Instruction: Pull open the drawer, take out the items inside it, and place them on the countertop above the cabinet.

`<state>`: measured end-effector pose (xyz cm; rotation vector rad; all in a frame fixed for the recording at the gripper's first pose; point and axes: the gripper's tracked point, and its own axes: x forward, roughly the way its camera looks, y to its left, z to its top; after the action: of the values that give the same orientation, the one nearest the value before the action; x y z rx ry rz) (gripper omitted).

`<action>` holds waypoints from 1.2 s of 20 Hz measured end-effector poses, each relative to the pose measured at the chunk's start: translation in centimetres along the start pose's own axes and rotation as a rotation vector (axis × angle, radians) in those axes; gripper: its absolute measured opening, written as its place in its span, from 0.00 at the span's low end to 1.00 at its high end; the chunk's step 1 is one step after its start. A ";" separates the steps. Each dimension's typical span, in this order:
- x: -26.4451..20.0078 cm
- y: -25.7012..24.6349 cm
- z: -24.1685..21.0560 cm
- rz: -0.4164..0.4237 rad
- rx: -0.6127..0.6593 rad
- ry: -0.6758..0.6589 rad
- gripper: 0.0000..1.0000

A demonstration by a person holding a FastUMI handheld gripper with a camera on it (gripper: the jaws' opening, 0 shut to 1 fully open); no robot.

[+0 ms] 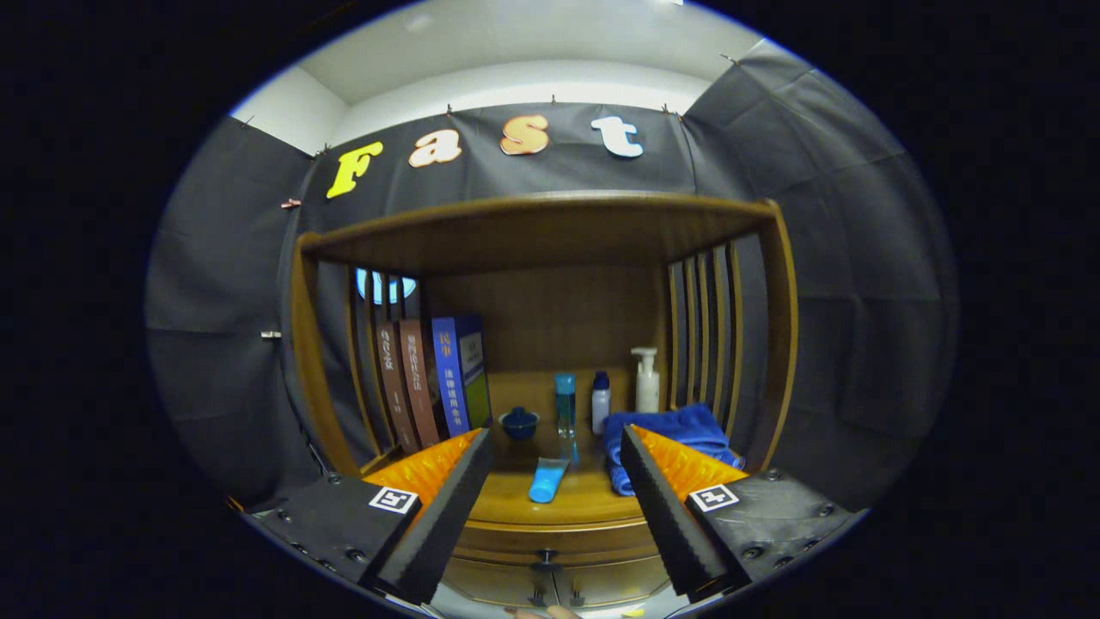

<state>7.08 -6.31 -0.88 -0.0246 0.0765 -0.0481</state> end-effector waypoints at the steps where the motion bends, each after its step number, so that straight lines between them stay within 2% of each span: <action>1: -0.8 0.1 1.0 0.008 -0.006 -0.012 0.99; 4: -2.5 0.4 3.0 0.027 -0.008 -0.044 0.99; 7: -4.3 0.4 2.5 0.039 -0.001 -0.069 0.99; 24: -6.6 0.9 3.7 0.063 -0.025 -0.102 0.99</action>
<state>0.86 -4.96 3.26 -0.0496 -0.0243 0.0176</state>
